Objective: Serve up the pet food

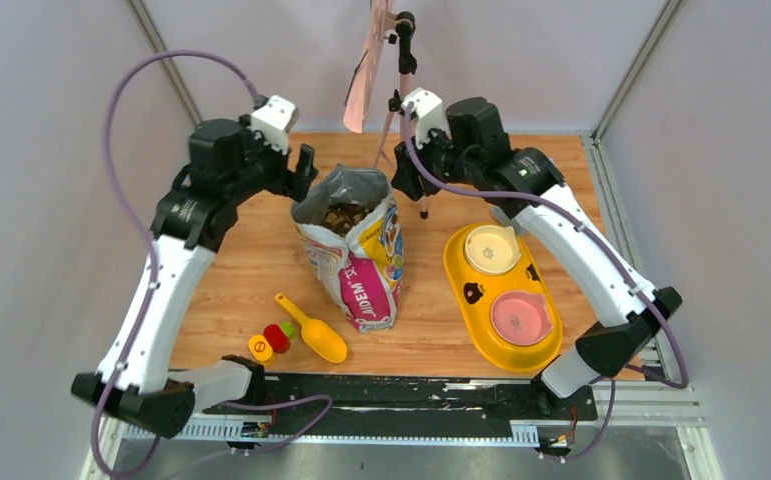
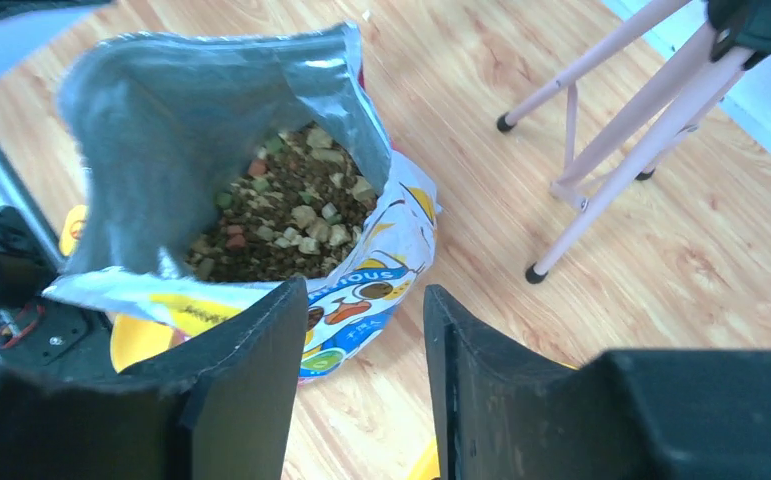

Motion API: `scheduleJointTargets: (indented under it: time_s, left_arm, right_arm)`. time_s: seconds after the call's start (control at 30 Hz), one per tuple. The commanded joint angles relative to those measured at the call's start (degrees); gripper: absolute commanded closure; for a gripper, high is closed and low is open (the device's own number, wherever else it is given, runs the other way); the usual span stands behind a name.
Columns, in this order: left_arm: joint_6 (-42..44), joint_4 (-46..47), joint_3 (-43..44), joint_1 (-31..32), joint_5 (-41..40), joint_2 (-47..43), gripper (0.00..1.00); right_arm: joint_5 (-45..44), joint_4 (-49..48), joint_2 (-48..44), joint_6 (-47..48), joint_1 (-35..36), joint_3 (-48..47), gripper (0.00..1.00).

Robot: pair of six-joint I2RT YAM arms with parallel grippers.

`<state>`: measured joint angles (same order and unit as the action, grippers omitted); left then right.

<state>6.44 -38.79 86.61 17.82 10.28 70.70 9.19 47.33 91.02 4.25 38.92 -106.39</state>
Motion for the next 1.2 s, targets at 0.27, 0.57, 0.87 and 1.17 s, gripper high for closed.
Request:
scheduleJointTargets:
  time_s: [0.27, 0.57, 0.87, 1.17]
  left_arm:
    - [-11.19, -24.6, -7.21, -12.61, -14.9, -15.14, 0.01]
    - [-21.59, -30.74, -27.34, -28.21, 3.46, -9.9, 0.11]
    - [-24.88, -25.45, -37.26, -27.39, 16.46, -6.88, 0.39]
    - [-28.46, -22.64, -41.47, -17.78, 17.4, -2.48, 0.36]
  right_arm:
    - [23.64, 0.87, -13.72, -5.72, -13.21, 5.78, 0.21]
    - [22.44, 1.27, -15.84, -5.94, -15.13, 9.2, 0.11]
    - [23.07, 1.17, -13.57, -6.19, -15.48, 8.85, 0.12]
    - [23.41, 0.57, -9.44, -6.62, -15.53, 7.57, 0.13]
